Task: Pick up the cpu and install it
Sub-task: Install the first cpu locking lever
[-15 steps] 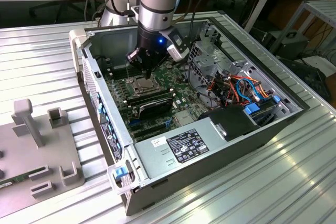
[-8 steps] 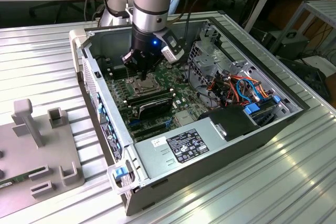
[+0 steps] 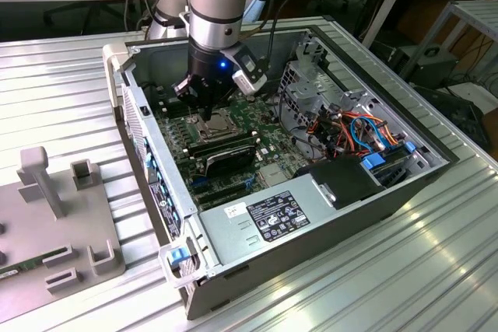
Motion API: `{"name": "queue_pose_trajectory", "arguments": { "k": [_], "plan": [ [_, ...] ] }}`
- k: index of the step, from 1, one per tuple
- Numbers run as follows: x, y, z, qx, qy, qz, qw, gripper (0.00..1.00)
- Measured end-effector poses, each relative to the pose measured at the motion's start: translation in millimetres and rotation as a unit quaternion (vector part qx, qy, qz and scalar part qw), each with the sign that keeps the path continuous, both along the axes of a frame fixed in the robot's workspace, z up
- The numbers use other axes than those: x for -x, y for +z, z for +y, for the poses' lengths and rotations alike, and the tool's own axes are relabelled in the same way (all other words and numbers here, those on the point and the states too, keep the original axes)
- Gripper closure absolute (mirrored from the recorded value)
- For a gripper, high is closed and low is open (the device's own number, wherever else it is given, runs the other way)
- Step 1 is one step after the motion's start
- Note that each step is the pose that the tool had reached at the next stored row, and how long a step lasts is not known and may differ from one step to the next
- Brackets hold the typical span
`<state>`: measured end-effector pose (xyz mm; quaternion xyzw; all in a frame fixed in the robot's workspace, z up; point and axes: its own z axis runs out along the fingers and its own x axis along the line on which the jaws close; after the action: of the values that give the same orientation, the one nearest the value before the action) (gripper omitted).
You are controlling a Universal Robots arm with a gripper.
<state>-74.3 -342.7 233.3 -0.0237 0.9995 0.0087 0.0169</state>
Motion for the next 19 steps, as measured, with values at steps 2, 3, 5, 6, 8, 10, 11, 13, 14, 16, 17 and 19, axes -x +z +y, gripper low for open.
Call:
{"name": "queue_pose_trajectory", "arguments": {
  "k": [2, 3, 5, 6, 8, 10, 11, 13, 14, 16, 17, 19],
  "plan": [
    [0.1, 0.0, 0.0, 0.0001, 0.000, 0.0000, 1.00000, 0.89],
    [0.1, 0.0, 0.0, 0.0000, 0.000, 0.0000, 1.00000, 0.89],
    [0.1, 0.0, 0.0, 0.0000, 0.000, 0.0000, 1.00000, 0.89],
    [0.1, 0.0, 0.0, 0.0000, 0.000, 0.0000, 1.00000, 0.89],
    [0.2, 0.0, 0.0, 0.0001, 0.000, 0.0000, 1.00000, 0.89],
    [0.3, 0.0, 0.0, 0.0000, 0.000, 0.0000, 1.00000, 0.89],
    [6.2, 0.0, 0.0, 0.0000, 0.000, 0.0000, 1.00000, 0.89],
    [21.7, 0.0, 0.1, 0.0000, 0.000, -0.0010, 1.00000, 0.89],
    [21.8, 0.0, 0.1, 0.0001, 0.000, -0.0009, 1.00000, 0.89],
    [21.9, 2.7, 0.1, 0.0001, 0.000, -0.0011, 1.00000, 0.89],
    [21.9, 5.3, 0.1, 0.0001, 0.000, -0.0014, 1.00000, 0.89],
    [21.8, 9.9, 0.1, 0.0000, 0.000, -0.0020, 1.00000, 0.89]
  ]
}}
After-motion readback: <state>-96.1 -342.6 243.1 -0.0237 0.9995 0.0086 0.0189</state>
